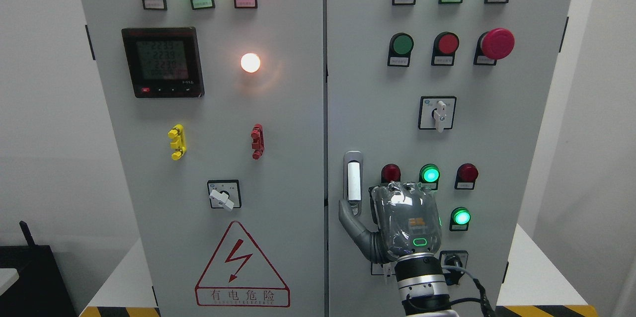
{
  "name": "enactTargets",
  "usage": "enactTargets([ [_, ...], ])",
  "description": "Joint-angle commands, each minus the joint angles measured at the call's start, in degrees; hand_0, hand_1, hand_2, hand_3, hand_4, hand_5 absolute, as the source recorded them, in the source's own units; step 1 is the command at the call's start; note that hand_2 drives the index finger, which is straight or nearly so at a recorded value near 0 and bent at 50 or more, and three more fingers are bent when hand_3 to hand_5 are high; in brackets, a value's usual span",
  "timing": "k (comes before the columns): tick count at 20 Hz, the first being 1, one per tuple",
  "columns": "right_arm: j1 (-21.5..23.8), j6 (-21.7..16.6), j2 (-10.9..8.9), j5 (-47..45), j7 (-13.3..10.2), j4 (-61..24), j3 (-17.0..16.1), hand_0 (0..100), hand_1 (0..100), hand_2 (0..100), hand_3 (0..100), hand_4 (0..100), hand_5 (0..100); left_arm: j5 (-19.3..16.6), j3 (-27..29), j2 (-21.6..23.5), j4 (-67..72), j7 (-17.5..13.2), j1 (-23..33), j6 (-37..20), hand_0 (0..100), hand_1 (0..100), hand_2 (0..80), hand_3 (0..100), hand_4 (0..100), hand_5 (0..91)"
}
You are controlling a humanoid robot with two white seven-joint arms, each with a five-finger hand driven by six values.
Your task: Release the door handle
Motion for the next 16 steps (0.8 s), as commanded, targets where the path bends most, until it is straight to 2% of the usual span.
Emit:
enactTargets([
  [1, 0.08, 0.11, 0.06, -0.04, -0.20, 0.08, -0.11, 35, 6, 95, 100, 100, 95, 0.00, 0.62, 0.00, 0.97, 0.05, 0.00, 0.03, 12, 39, 0.0, 0, 0, 0.0],
  [16, -0.36, 0.63, 0.06, -0.04, -0.20, 0.08, -0.11, 37, 6, 95, 100, 100, 96, 0.00, 0.62, 0.00, 0.97, 0.05, 0.00, 0.03, 12, 39, 0.0, 0, 0, 0.0],
])
